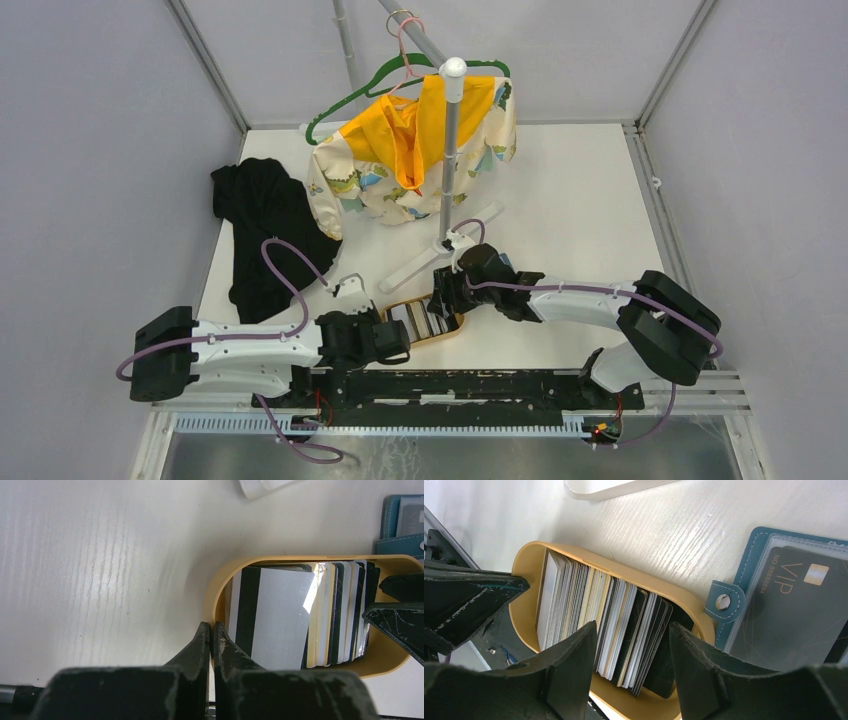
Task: Put the credit cards into the card holder
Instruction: Move the storage box to the center of the board.
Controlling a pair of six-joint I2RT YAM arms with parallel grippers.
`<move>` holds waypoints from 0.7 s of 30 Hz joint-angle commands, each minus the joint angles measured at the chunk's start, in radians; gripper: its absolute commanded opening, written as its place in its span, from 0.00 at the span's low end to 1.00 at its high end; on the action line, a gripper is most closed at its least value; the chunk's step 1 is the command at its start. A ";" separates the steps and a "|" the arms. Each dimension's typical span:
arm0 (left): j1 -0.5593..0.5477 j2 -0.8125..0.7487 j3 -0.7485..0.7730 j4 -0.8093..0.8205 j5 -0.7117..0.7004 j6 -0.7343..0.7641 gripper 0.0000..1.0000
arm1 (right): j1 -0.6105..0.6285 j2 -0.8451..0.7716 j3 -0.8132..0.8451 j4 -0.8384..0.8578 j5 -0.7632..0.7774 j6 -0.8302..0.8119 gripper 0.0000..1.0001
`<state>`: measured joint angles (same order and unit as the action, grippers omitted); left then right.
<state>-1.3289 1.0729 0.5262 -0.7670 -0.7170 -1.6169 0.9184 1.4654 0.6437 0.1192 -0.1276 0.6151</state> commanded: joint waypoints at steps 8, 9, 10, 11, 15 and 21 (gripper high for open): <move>-0.034 0.058 0.104 -0.018 -0.087 -0.100 0.02 | 0.030 0.018 -0.011 -0.028 0.057 0.085 0.64; -0.035 0.061 0.106 -0.020 -0.090 -0.103 0.02 | 0.032 0.017 -0.010 -0.035 0.066 0.090 0.64; -0.037 0.065 0.108 -0.020 -0.090 -0.104 0.02 | 0.037 0.016 -0.012 -0.041 0.085 0.093 0.64; -0.038 0.067 0.108 -0.020 -0.091 -0.107 0.02 | 0.039 0.017 -0.013 -0.043 0.095 0.093 0.64; -0.040 0.074 0.114 -0.025 -0.094 -0.115 0.02 | 0.042 0.015 -0.015 -0.057 0.117 0.091 0.63; -0.045 0.090 0.125 -0.047 -0.101 -0.133 0.02 | 0.059 -0.033 -0.007 -0.094 0.210 0.060 0.62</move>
<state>-1.3632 1.1614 0.5941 -0.8234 -0.7277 -1.6688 0.9745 1.4616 0.6392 0.0948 -0.0097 0.6872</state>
